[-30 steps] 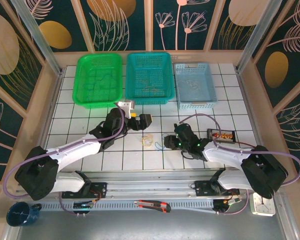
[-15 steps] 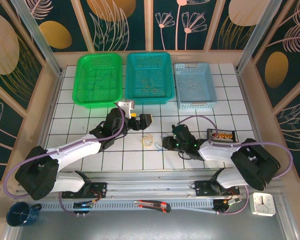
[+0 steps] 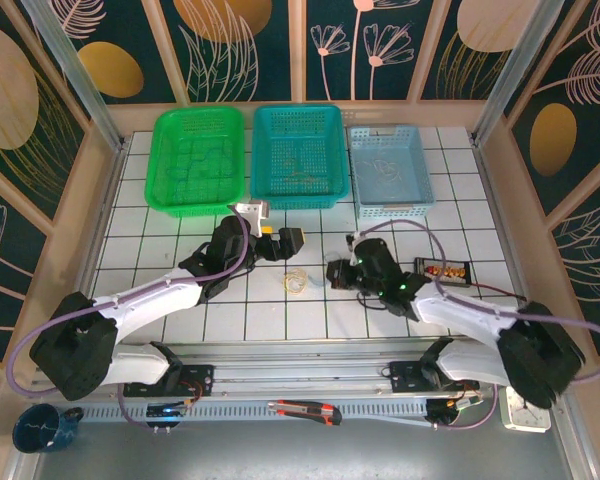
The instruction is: Untangle the cables
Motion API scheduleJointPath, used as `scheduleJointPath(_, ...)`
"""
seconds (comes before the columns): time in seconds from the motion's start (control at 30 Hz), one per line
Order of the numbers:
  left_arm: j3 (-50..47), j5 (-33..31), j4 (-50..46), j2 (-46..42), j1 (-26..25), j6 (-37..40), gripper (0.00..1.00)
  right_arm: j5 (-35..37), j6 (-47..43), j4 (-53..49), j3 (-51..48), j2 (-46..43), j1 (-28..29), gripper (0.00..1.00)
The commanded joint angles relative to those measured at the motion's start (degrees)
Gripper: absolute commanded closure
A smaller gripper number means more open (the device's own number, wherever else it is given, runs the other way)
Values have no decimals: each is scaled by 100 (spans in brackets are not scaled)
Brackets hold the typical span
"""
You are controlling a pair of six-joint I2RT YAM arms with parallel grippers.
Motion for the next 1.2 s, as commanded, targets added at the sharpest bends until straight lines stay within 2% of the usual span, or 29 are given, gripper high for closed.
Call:
scheduleJointPath(0.0,-96,33,295,-126,2,-46,1,107,-354,-565,461,-574,-299,100)
scheduleJointPath(0.17,-227,403,683,-131,0,-68,1,-315,-362,-586,787,-938,-834,100)
scheduleJointPath(0.37,-310,786,1046,-96,4,-331,2,-618,43,-146,972,-1067,-1061,100)
scheduleJointPath(0.5,-541,1082,1917,-15,0,-1158,6,-787,499,439,912,-1122,-1057,100)
scheduleJointPath(0.7,-913,1105,3674,62,-5,-2538,15,-816,1133,1306,752,-1182,-1058,100)
scheduleJointPath(0.87,-776,1024,3927,-109,2,-2674,20,-790,1280,1566,804,-1170,-1057,100)
scheduleJointPath(1.0,-616,1052,3904,-301,-3,-2776,28,-776,1226,1622,803,-1147,-1045,100)
scheduleJointPath(1.17,-415,1508,4362,-206,-5,-3518,30,-605,968,1683,735,-1082,-1005,100)
